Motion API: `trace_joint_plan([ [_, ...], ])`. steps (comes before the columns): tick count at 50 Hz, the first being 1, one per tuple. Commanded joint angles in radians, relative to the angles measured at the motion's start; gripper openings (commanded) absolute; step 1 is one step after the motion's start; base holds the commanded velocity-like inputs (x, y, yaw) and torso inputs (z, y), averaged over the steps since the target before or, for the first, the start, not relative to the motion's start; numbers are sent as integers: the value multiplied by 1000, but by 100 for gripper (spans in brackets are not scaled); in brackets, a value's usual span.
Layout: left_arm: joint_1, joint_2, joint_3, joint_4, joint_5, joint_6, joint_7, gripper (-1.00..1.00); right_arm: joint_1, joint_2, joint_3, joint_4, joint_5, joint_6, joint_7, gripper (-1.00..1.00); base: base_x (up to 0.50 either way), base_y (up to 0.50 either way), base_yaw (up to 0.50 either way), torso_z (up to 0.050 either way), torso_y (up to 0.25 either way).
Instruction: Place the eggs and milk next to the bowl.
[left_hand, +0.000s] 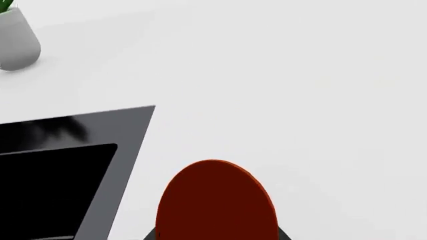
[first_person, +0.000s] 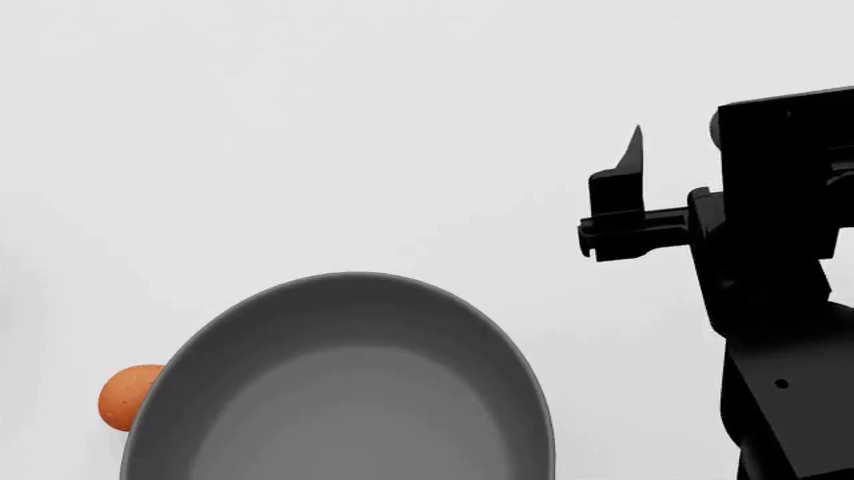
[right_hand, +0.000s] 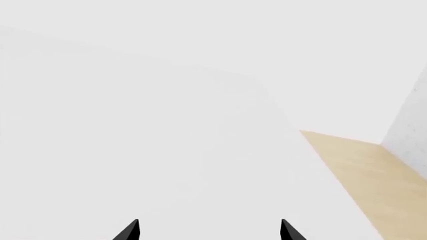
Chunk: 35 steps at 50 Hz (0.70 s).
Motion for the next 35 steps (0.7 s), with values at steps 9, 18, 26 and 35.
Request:
trace_joint_plan([
  [9, 151, -96, -104, 197, -123, 41, 142, -100, -4, -19, 29, -10, -9, 3, -26, 100, 0, 0, 0, 0, 0],
  [18, 244, -154, -134, 271, -148, 99, 234, -100, 0, -19, 27, -4, -9, -2, -28, 100, 0, 0, 0, 0, 0],
  [26, 342, -210, -172, 335, -176, 139, 302, -100, -1, -17, 29, -16, -4, 6, -24, 100, 0, 0, 0, 0, 0],
  [35, 425, -246, -218, 379, -206, 169, 341, -100, -3, -14, 31, -26, 0, 10, -21, 100, 0, 0, 0, 0, 0],
])
